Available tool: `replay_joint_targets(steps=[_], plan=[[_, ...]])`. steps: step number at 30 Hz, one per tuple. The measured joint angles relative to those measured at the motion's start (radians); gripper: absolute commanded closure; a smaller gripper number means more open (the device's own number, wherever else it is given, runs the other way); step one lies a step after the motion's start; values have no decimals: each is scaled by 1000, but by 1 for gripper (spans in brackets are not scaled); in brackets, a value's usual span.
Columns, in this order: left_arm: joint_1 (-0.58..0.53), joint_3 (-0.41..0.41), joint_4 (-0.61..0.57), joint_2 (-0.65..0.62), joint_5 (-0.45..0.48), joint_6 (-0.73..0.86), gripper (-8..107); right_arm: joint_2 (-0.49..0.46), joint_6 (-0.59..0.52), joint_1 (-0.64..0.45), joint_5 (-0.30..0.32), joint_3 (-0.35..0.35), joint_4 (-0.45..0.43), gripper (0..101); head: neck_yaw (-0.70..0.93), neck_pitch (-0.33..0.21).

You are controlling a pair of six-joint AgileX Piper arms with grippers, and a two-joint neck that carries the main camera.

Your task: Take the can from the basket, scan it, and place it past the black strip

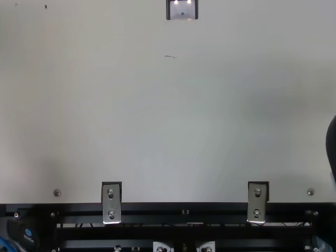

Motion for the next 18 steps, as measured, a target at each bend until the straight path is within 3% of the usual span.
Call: replay_joint_targets(steps=[1, 2, 3, 11, 18], plan=[[1, -1, 2, 2, -2, -2, 9, 0, 0, 0, 0, 0, 0, 0, 0, 0], [1, -1, 2, 5, -8, -2, 20, 0, 0, 0, 0, 0, 0, 0, 0, 0], [3, -1, -2, 10, -12, -2, 89, 0, 0, 0, 0, 0, 0, 0, 0, 0], [5, 10, -6, 9, -57, 16, 89, 0, 0, 0, 0, 0, 0, 0, 0, 0], [-1, 74, 38, -91, -127, 63, 89, 0, 0, 0, 0, 0, 0, 0, 0, 0]])
